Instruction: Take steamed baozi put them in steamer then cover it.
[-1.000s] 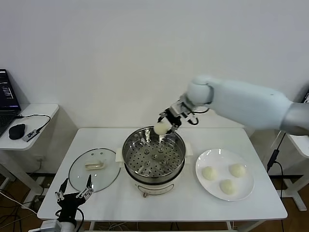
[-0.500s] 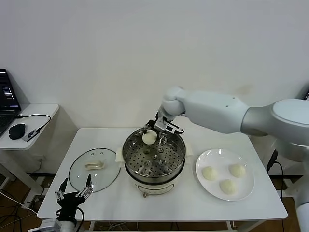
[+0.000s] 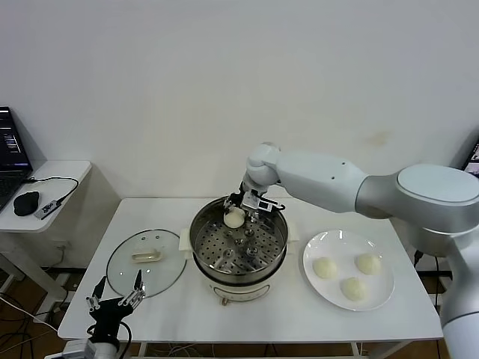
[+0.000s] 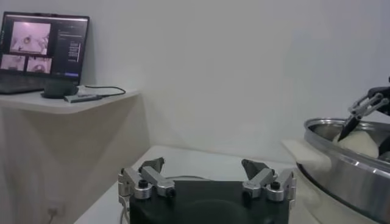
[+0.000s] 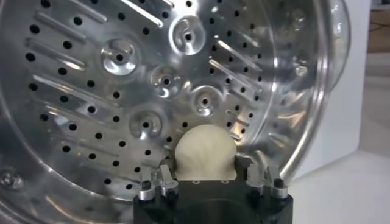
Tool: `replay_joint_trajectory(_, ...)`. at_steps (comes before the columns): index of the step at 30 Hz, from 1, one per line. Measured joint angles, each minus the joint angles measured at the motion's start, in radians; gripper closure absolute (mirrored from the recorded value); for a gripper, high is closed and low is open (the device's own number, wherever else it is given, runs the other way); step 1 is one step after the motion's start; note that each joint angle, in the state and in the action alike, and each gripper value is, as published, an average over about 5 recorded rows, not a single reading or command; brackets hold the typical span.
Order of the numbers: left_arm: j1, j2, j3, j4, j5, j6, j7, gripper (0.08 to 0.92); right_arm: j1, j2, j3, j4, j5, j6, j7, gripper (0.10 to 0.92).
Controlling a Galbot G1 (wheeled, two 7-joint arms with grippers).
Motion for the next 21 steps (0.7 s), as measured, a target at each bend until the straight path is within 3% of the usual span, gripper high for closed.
replay_joint_trajectory(3, 0.000, 0.000, 0.001, -0.003, 0.001, 0.002, 0.000, 0.177, 0.021, -0.007, -0.006, 0.013, 0.017, -0.006, -0.007, 0.214)
replay_joint_trajectory(11, 0.005, 0.008, 0.000, -0.015, 0.000, 0.011, 0.000, 0.177, 0.126, -0.069, -0.037, 0.124, 0.168, -0.112, -0.071, 0.203)
replay_joint_trajectory(21, 0.002, 0.025, -0.004, -0.041, 0.006, 0.058, -0.007, 0.177, 0.253, -0.294, -0.051, 0.331, 0.348, -0.361, -0.142, 0.203)
